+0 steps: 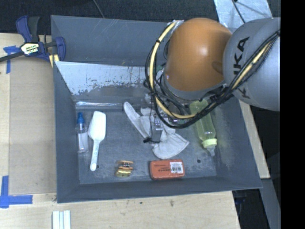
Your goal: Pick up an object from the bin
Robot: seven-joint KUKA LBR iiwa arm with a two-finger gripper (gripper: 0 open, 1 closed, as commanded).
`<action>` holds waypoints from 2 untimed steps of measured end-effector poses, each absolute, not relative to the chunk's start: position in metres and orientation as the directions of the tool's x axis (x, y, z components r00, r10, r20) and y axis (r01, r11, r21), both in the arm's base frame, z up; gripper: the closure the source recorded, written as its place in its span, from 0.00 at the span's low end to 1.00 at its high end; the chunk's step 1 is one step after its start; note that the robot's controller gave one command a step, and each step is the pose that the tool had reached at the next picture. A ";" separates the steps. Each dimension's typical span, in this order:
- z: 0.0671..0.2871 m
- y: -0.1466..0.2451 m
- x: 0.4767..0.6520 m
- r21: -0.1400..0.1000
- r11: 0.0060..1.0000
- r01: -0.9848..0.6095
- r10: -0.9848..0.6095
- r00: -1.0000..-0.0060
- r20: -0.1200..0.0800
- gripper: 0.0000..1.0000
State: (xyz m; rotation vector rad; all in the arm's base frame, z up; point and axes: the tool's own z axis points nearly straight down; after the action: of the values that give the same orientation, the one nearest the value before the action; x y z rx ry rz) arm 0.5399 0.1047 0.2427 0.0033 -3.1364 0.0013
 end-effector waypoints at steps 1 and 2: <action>0.247 0.104 0.541 0.001 1.000 0.000 0.000 -1.000 -0.003 0.00; 0.224 0.102 0.556 0.003 0.996 0.085 0.085 -0.996 -0.011 0.00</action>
Offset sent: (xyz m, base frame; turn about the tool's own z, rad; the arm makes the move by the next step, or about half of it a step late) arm 0.0321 -0.0067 -0.0650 0.2111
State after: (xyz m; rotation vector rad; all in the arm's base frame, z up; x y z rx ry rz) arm 0.5556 0.1020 0.2242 -0.1347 -3.1498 -0.0046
